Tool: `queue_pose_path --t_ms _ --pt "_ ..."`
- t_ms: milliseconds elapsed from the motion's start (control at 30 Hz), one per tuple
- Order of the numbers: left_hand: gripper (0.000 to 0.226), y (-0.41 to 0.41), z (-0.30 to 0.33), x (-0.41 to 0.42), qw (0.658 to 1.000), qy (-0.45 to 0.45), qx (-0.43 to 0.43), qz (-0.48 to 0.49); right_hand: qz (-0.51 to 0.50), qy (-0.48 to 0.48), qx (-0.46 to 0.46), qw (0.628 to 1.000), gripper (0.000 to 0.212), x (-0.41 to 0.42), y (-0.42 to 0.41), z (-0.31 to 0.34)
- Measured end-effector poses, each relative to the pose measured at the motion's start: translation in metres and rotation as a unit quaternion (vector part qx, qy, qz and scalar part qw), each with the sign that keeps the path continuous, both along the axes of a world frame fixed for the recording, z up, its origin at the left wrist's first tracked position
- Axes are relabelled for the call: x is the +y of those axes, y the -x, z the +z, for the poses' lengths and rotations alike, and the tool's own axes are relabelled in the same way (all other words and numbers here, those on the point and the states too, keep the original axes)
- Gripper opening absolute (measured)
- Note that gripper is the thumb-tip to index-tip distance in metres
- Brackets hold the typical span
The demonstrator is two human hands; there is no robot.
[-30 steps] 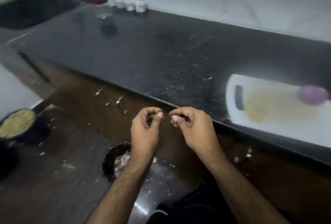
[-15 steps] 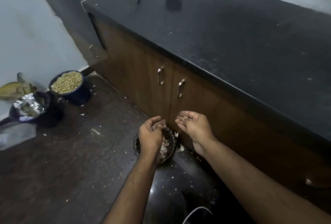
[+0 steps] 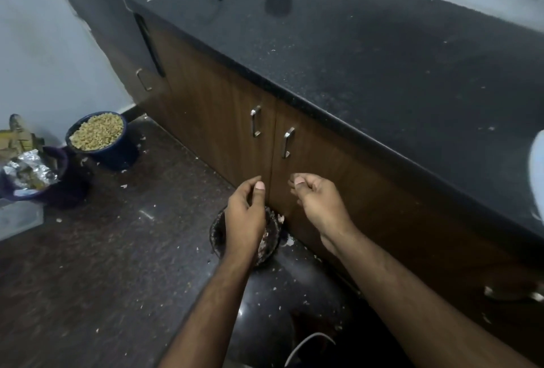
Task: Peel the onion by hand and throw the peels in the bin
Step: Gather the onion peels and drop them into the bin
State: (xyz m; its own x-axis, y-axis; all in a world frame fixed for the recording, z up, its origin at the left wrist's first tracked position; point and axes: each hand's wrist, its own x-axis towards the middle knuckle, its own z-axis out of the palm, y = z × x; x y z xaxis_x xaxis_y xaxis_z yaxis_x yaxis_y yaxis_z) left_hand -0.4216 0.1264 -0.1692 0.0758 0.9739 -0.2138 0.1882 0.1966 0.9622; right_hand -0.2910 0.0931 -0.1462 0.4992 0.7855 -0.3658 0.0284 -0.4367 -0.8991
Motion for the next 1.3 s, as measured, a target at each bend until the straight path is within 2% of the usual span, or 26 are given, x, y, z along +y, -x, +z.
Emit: queue_pose_path --t_ms 267,567,733,967,1133,1300 --pt "0.03 -0.039 0.051 -0.041 0.993 -0.095 0.006 -0.063 0.008 -0.039 -0.147 0.988 0.036 -0.055 -0.028 0.057" --pt "0.03 -0.081 0.095 -0.114 0.97 -0.189 -0.001 -0.153 -0.014 -0.093 -0.286 0.954 0.037 -0.151 -0.061 0.106" --pt "0.028 -0.117 0.119 -0.153 0.954 -0.226 -0.032 -0.197 -0.091 -0.136 -0.293 0.942 0.038 -0.204 -0.096 0.12" --pt "0.031 -0.176 0.136 -0.191 0.932 -0.251 -0.041 -0.257 -0.163 -0.133 -0.278 0.937 0.034 -0.26 -0.15 0.13" --pt "0.031 -0.225 0.141 -0.196 0.926 -0.242 -0.043 -0.286 -0.206 -0.119 -0.262 0.935 0.032 -0.277 -0.203 0.127" --pt "0.043 -0.287 0.138 -0.183 0.921 -0.223 -0.026 -0.32 -0.223 -0.109 -0.221 0.943 0.03 -0.281 -0.269 0.125"
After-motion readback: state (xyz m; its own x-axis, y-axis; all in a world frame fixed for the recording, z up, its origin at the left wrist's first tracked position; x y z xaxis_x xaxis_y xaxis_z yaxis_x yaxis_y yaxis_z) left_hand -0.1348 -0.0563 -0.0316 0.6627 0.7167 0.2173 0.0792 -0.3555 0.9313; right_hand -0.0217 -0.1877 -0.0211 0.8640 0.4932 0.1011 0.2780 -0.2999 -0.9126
